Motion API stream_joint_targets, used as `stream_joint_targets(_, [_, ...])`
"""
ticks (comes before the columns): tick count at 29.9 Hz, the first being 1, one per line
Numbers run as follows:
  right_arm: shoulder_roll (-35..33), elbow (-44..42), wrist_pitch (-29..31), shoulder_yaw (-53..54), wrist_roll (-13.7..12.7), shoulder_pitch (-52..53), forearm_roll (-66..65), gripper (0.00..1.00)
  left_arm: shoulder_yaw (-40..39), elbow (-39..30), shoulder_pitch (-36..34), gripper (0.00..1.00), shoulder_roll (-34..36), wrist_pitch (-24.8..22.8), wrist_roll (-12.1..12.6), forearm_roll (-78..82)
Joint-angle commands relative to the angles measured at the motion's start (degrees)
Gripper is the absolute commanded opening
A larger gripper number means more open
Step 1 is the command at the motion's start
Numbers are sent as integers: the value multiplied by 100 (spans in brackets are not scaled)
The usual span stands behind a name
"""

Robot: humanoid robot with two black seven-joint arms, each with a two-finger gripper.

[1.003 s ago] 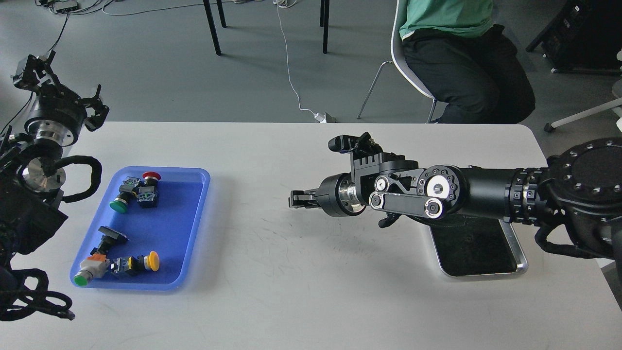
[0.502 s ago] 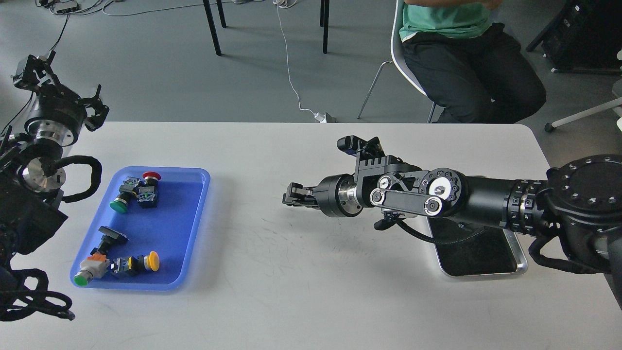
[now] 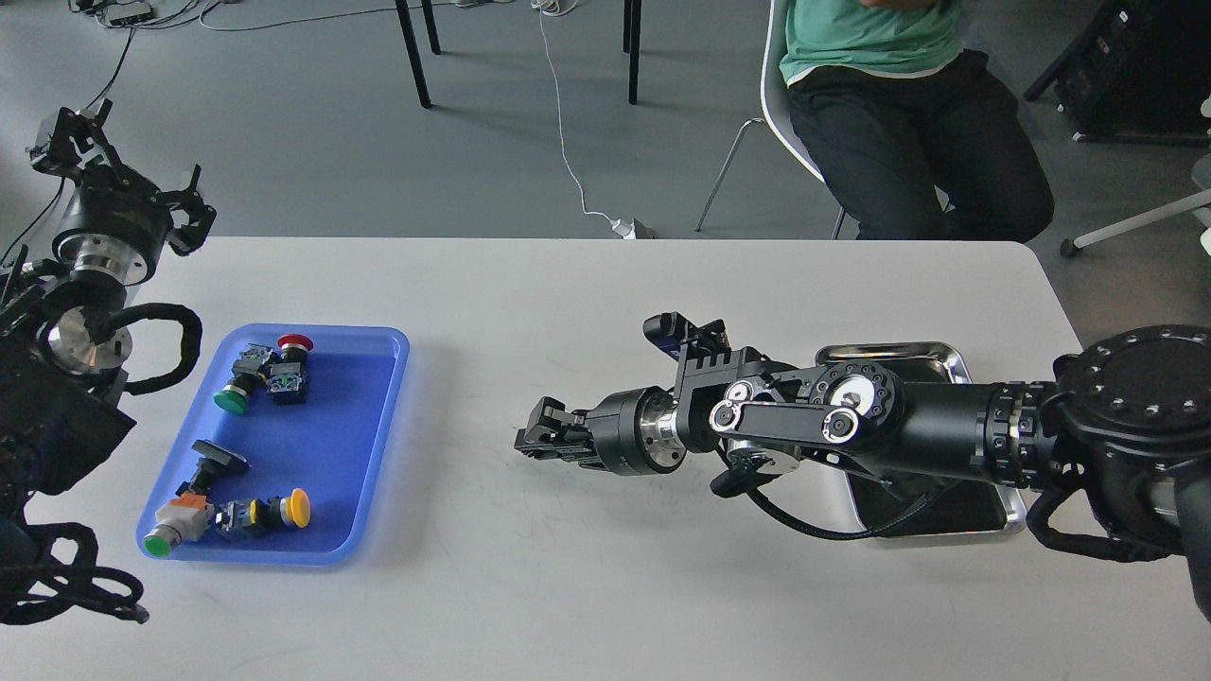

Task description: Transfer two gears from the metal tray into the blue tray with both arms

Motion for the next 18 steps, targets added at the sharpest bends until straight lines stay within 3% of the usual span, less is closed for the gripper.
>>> stream_joint_targets(1, [0,-9,8,-9,-12,-125,0,7,4,0,0,99,-4,0,0,9])
stream_joint_targets(18, [0,-35,175,-36,-276,-231,-9,34,4,0,0,99,14,0,0,0])
